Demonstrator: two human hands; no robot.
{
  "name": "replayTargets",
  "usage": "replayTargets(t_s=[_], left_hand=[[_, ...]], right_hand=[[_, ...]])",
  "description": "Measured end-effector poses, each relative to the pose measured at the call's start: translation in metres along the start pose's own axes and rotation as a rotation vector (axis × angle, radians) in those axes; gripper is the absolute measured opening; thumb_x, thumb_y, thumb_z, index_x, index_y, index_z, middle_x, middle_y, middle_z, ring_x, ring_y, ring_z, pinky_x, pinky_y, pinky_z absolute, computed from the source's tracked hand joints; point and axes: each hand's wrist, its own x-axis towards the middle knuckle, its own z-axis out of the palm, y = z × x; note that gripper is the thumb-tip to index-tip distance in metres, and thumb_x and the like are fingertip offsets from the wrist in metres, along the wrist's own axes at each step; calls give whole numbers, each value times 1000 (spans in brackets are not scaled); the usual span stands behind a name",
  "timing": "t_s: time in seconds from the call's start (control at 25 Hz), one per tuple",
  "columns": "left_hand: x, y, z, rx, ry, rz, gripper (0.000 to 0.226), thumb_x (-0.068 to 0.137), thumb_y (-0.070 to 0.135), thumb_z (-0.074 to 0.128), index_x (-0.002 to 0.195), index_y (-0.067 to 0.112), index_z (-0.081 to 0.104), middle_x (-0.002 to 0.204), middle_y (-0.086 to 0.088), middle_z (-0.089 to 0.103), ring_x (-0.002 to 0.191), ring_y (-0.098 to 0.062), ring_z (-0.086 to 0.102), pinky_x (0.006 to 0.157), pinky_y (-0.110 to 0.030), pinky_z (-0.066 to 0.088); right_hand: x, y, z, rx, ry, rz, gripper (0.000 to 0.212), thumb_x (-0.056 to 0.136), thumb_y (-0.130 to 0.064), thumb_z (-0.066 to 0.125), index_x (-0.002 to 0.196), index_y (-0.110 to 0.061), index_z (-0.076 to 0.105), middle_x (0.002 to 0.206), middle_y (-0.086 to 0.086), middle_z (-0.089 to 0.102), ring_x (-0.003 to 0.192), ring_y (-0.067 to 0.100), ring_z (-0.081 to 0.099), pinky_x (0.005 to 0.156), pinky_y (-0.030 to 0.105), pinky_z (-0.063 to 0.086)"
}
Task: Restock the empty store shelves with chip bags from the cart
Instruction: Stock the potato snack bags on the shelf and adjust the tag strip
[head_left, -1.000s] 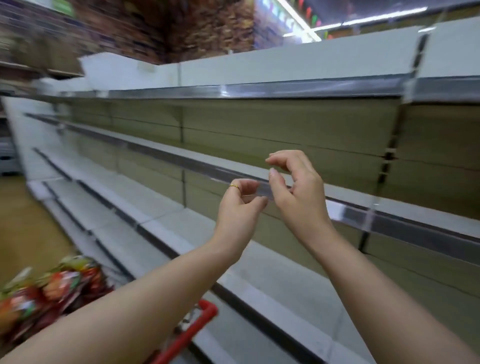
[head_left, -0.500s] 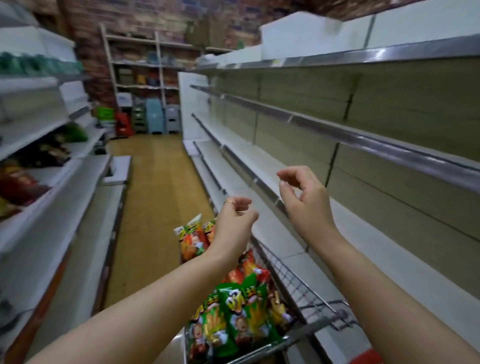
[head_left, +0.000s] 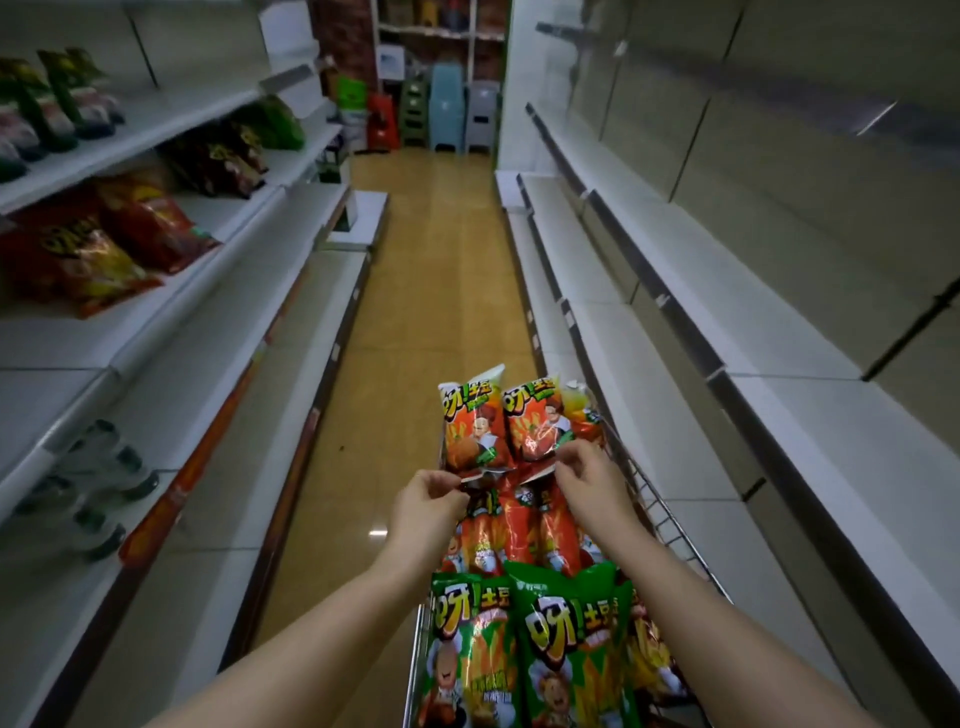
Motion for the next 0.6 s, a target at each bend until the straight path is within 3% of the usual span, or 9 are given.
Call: replayTargets(t_s=[0.16,0.32,0.4,0.52,0.6], left_hand=[[36,-33,36,-19,19,-123,13,90,1,52,91,14,52,93,-10,57,77,-17,54,68,-27,45],[54,-55,57,-31,21,-181,12,92,4,50,93,16,53,90,-3,58,81,-15,57,64,-24,44],[62,-64,59,-32,30,-193,12,92,5,51,93,17,53,90,-2,58,81,-14,58,64,-25,44],[68,-75,56,-52,30,-199,11,92,4,51,99,13,53,91,-4,58,77,-13,57,65,-23,46],[67,-82,52,-58,18,-200,14,92,2,51,103,9,54,92,-6,57,75,-13,56,64,-20,46]], right_hand=[[54,46,53,8,-151,173,41,95,-24,51,130,-5,44,124,11,54,108,27,56,83,32,45],[99,66,105,11,-190,215,71,89,-37,59,143,-6,26,143,14,37,129,30,40,101,39,38],[118,68,126,-6,-204,239,79,87,-40,61,146,-8,20,145,15,33,132,33,36,103,41,36],[139,68,145,-113,-193,332,76,87,-40,61,143,-6,23,144,17,32,127,37,41,97,43,40],[145,71,152,-296,-217,370,62,90,-37,58,136,-2,37,140,17,34,120,38,47,92,42,43]])
